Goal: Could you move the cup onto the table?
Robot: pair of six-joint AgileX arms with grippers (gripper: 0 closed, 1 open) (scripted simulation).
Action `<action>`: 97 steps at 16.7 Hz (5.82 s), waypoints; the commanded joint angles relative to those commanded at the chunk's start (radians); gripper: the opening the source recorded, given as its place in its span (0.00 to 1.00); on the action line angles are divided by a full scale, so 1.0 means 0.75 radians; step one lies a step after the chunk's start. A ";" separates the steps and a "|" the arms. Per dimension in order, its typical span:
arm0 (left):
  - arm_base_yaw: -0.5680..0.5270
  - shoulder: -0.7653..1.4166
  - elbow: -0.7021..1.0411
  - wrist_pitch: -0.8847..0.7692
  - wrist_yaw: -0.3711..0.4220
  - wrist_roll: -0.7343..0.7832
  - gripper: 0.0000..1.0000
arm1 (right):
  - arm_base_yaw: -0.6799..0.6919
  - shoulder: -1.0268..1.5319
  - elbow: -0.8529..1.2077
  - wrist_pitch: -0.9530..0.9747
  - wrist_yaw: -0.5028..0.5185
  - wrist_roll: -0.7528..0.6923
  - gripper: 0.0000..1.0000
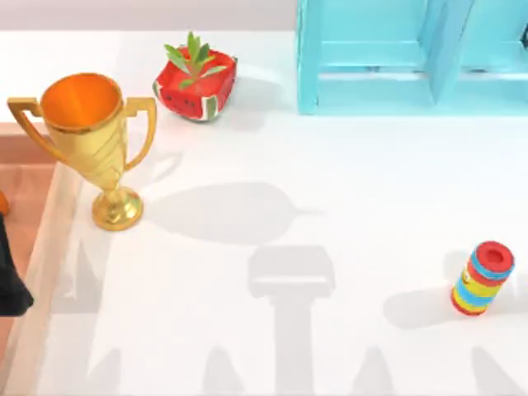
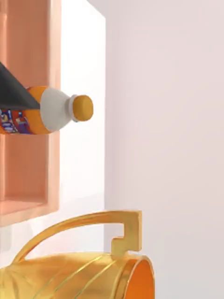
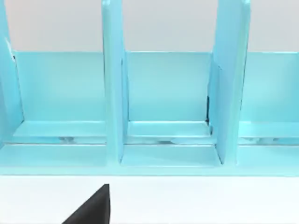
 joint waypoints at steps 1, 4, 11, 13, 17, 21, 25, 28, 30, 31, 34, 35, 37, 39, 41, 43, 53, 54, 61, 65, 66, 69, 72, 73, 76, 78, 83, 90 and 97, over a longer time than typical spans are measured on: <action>0.000 0.000 0.000 0.000 0.000 0.000 1.00 | 0.000 0.000 0.000 0.000 0.000 0.000 1.00; 0.011 0.044 0.045 -0.043 -0.002 0.011 1.00 | 0.000 0.000 0.000 0.000 0.000 0.000 1.00; 0.108 0.632 0.602 -0.563 -0.006 0.129 1.00 | 0.000 0.000 0.000 0.000 0.000 0.000 1.00; 0.143 0.911 0.821 -0.777 -0.006 0.172 1.00 | 0.000 0.000 0.000 0.000 0.000 0.000 1.00; 0.215 1.491 1.234 -1.201 -0.005 0.253 1.00 | 0.000 0.000 0.000 0.000 0.000 0.000 1.00; 0.279 1.922 1.567 -1.534 -0.004 0.317 1.00 | 0.000 0.000 0.000 0.000 0.000 0.000 1.00; 0.322 2.129 1.769 -1.720 -0.005 0.351 1.00 | 0.000 0.000 0.000 0.000 0.000 0.000 1.00; 0.328 2.150 1.796 -1.743 -0.005 0.356 1.00 | 0.000 0.000 0.000 0.000 0.000 0.000 1.00; 0.328 2.150 1.796 -1.743 -0.005 0.356 1.00 | 0.000 0.000 0.000 0.000 0.000 0.000 1.00; 0.321 2.146 1.792 -1.740 -0.005 0.354 1.00 | 0.000 0.000 0.000 0.000 0.000 0.000 1.00; 0.325 2.159 1.743 -1.688 -0.005 0.353 1.00 | 0.000 0.000 0.000 0.000 0.000 0.000 1.00; 0.326 2.169 1.704 -1.642 -0.005 0.354 1.00 | 0.000 0.000 0.000 0.000 0.000 0.000 1.00; 0.329 2.195 1.610 -1.511 -0.005 0.356 1.00 | 0.000 0.000 0.000 0.000 0.000 0.000 1.00; 0.331 2.225 1.506 -1.360 -0.005 0.360 1.00 | 0.000 0.000 0.000 0.000 0.000 0.000 1.00; 0.334 2.250 1.420 -1.257 -0.005 0.363 1.00 | 0.000 0.000 0.000 0.000 0.000 0.000 1.00; 0.335 2.263 1.378 -1.212 -0.005 0.365 1.00 | 0.000 0.000 0.000 0.000 0.000 0.000 1.00; 0.335 2.264 1.376 -1.209 -0.005 0.365 0.55 | 0.000 0.000 0.000 0.000 0.000 0.000 1.00; 0.335 2.264 1.376 -1.209 -0.005 0.365 0.47 | 0.000 0.000 0.000 0.000 0.000 0.000 1.00; 0.335 2.264 1.376 -1.209 -0.005 0.365 0.00 | 0.000 0.000 0.000 0.000 0.000 0.000 1.00; 0.335 2.264 1.376 -1.209 -0.005 0.365 0.00 | 0.000 0.000 0.000 0.000 0.000 0.000 1.00; 0.335 2.264 1.376 -1.209 -0.005 0.365 0.00 | 0.000 0.000 0.000 0.000 0.000 0.000 1.00; 0.334 2.260 1.376 -1.210 -0.004 0.366 0.00 | 0.000 0.000 0.000 0.000 0.000 0.000 1.00; 0.345 2.256 1.424 -1.207 -0.009 0.320 0.00 | 0.000 0.000 0.000 0.000 0.000 0.000 1.00; 0.351 2.253 1.462 -1.209 -0.013 0.286 0.00 | 0.000 0.000 0.000 0.000 0.000 0.000 1.00; 0.297 2.221 1.583 -1.289 -0.020 0.155 0.00 | 0.000 0.000 0.000 0.000 0.000 0.000 1.00; 0.194 2.195 1.648 -1.405 -0.020 0.064 0.00 | 0.000 0.000 0.000 0.000 0.000 0.000 1.00; -0.100 2.118 1.740 -1.702 -0.007 -0.092 0.00 | 0.000 0.000 0.000 0.000 0.000 0.000 1.00; -0.140 2.104 1.741 -1.741 -0.004 -0.112 0.00 | 0.000 0.000 0.000 0.000 0.000 0.000 1.00; -0.530 2.147 1.788 -1.770 -0.007 -0.490 0.00 | 0.000 0.000 0.000 0.000 0.000 0.000 1.00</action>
